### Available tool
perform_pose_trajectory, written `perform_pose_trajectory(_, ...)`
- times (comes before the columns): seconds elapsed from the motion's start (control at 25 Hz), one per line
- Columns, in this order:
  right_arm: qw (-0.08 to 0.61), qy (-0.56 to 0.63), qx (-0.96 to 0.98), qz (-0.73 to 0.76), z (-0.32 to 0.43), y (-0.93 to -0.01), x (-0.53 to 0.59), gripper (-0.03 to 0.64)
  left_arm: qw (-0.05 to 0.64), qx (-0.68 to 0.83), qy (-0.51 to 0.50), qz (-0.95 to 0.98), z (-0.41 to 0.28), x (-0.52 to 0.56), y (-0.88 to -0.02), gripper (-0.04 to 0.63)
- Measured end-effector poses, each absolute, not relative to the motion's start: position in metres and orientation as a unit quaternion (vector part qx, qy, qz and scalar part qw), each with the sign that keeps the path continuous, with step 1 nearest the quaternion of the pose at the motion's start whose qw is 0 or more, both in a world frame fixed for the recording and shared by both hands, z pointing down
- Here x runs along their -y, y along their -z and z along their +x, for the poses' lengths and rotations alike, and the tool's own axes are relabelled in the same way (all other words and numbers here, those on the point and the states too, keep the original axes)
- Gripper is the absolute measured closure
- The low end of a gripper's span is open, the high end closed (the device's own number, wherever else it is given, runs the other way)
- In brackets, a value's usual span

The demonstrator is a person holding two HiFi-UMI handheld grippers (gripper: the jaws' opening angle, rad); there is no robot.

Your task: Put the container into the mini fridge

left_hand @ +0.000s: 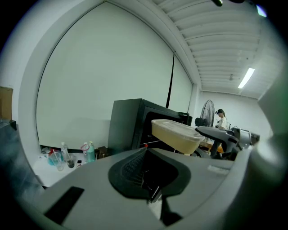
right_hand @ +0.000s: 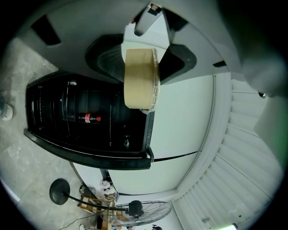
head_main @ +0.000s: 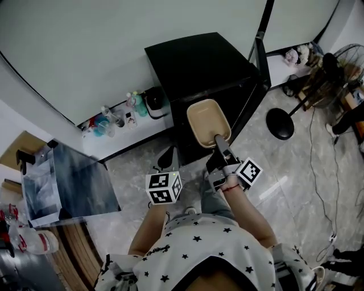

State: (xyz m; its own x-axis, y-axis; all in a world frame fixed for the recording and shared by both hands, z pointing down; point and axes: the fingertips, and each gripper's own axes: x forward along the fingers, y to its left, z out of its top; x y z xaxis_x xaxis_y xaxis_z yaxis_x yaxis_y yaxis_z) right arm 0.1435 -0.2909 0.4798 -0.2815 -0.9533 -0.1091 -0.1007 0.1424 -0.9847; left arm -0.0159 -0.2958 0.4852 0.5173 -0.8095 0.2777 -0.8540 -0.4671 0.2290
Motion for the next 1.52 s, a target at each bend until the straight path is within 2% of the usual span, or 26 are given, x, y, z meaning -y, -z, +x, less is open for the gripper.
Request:
perform_pose_trajectory(0.8,0.386,0.555,-0.623,-0.394,0.153,-0.518,0.381,0.4,0.181,0.54,-0.073,0.819,-0.008,0.342,-0.502,0.583)
perform_pose_trajectory(1.52,0.403,0.589,-0.58,-0.393,0.152,-0.545,0.427,0.4,0.187,0.556,-0.08,0.806,-0.01,0.358,-0.511,0.583)
